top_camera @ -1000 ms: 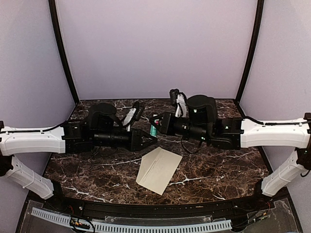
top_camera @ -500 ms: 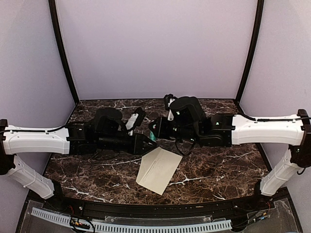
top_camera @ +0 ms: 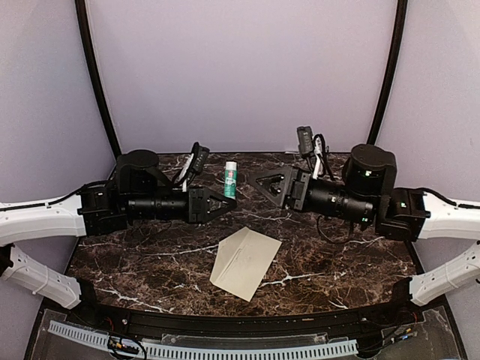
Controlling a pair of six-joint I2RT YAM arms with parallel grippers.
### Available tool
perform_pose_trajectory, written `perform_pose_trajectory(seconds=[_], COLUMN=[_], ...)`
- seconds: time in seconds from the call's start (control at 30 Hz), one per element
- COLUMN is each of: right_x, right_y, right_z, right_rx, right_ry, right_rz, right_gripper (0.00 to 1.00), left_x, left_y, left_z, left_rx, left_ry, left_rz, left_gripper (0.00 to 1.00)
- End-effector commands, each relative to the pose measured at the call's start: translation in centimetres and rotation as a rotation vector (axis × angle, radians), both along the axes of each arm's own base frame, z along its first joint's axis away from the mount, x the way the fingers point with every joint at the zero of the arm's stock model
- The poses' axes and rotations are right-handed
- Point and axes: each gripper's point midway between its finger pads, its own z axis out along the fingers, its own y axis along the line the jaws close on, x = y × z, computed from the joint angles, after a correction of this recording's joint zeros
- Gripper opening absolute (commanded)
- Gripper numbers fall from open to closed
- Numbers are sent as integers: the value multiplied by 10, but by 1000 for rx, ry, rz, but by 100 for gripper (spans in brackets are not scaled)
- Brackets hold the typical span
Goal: Place the letter into the envelope and seal it
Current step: Unscrew the solid glue.
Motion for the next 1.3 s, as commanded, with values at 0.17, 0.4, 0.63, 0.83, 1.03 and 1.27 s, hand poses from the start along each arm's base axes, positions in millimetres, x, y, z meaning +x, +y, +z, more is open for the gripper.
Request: perform_pose_trajectory(seconds=[0.17,0.4,0.63,0.83,1.03,1.27], right_x=[-38,-58,-60,-62,-62,-63], right_y=[-2,10,19,19,16,14], right_z=[41,54,61,68,70,73], right_rx=[305,359,379,402,409,425], right_ry=[-165,-237,-255,-274,-283,-292], right_rz=[309,451,483,497,488,488], right_gripper=[79,64,47,40,40,40], left_x=[-63,-92,-102,-106,-107,-110], left_y=[-14,-15,-15,-18,-20,-21], left_z=[69,89,96,93,92,91], left_rx=[-252,-342,-359,-354,-354,-353], left_ry=[-109,-120,-135,-125,-123,-119], left_rz=[-390,-551,-588,-604,-616,-626], left_gripper=[0,0,0,0,0,0])
